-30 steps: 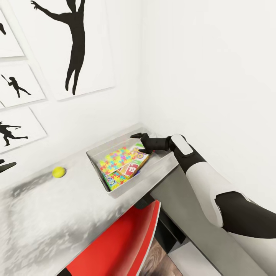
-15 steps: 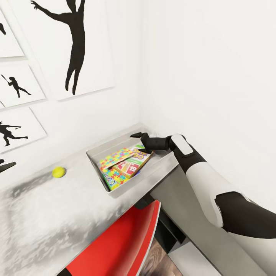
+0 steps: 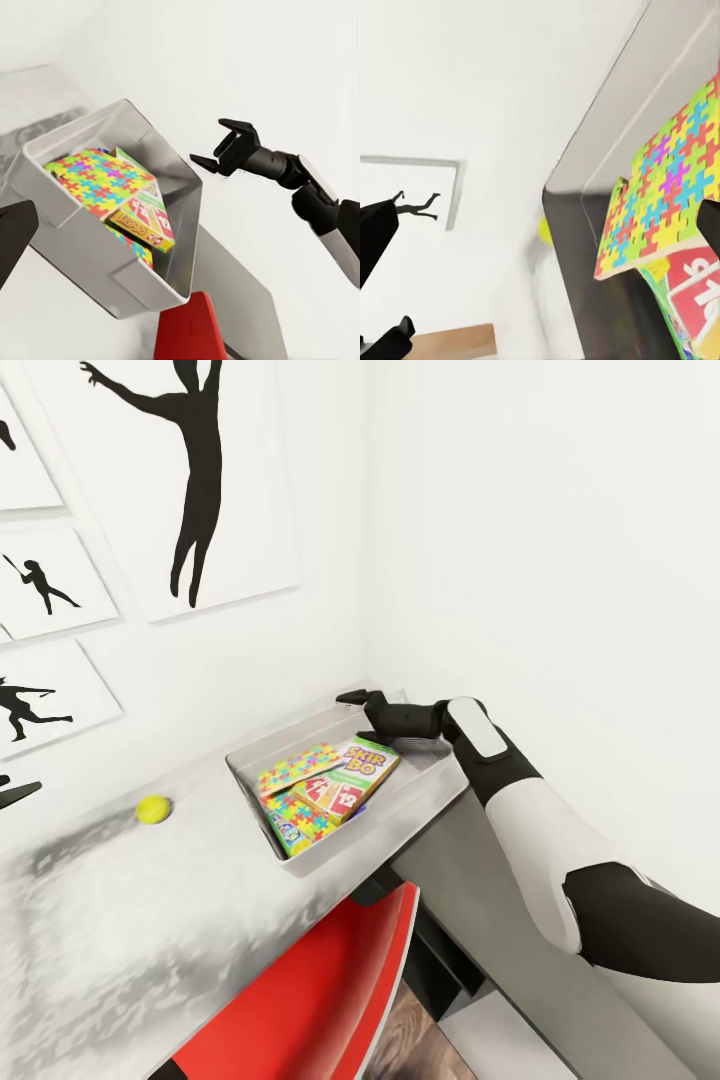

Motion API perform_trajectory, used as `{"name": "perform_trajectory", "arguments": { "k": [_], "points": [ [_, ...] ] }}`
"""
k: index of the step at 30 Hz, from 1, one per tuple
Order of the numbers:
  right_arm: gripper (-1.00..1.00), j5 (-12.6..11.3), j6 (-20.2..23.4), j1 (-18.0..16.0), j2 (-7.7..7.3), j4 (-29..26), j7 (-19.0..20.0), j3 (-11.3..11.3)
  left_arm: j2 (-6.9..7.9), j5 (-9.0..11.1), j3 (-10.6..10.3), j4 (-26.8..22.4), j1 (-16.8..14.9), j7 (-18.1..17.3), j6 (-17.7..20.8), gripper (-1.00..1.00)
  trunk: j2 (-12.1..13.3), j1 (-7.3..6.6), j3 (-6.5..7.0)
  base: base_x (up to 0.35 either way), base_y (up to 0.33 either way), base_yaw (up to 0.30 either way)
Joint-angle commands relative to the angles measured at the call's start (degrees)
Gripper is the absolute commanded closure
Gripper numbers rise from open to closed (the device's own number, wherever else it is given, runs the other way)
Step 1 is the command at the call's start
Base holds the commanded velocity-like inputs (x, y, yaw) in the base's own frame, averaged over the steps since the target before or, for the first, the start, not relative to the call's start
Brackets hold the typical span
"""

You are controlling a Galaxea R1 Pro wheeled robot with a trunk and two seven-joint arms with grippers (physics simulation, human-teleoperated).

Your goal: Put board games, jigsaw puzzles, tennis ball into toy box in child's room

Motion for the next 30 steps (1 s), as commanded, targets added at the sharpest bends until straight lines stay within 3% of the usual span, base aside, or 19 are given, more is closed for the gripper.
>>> {"name": "perform_trajectory", "arguments": {
  "k": [1, 6, 20, 30],
  "points": [
    [-1.00, -0.4, 0.1, 0.0, -0.01, -0.8, -0.5, 0.1, 0.02, 0.3, 0.0, 0.0, 0.0, -0.3, 0.6, -1.00, 0.0, 0.01, -0.06, 0.000, 0.000, 0.000],
    [-1.00, -0.4, 0.1, 0.0, 0.13, -2.4, -0.7, 0.2, 0.02, 2.2, -0.1, 0.0, 0.0, -0.3, 0.6, -1.00, 0.0, 0.01, -0.06, 0.000, 0.000, 0.000],
    [-1.00, -0.4, -0.5, 0.0, 0.32, -5.8, -1.0, 0.4, 0.02, 2.5, 0.0, 0.0, 0.0, -0.3, 0.6, -1.00, 0.0, 0.01, -0.06, -0.004, 0.000, 0.002],
    [-1.00, -0.3, -0.5, 0.0, 0.39, -5.8, -1.1, 0.4, 0.02, 2.5, 0.0, 0.0, 0.0, -0.3, 0.6, -1.00, 0.0, 0.01, -0.05, -0.099, 0.000, 0.236]
  ]
}}
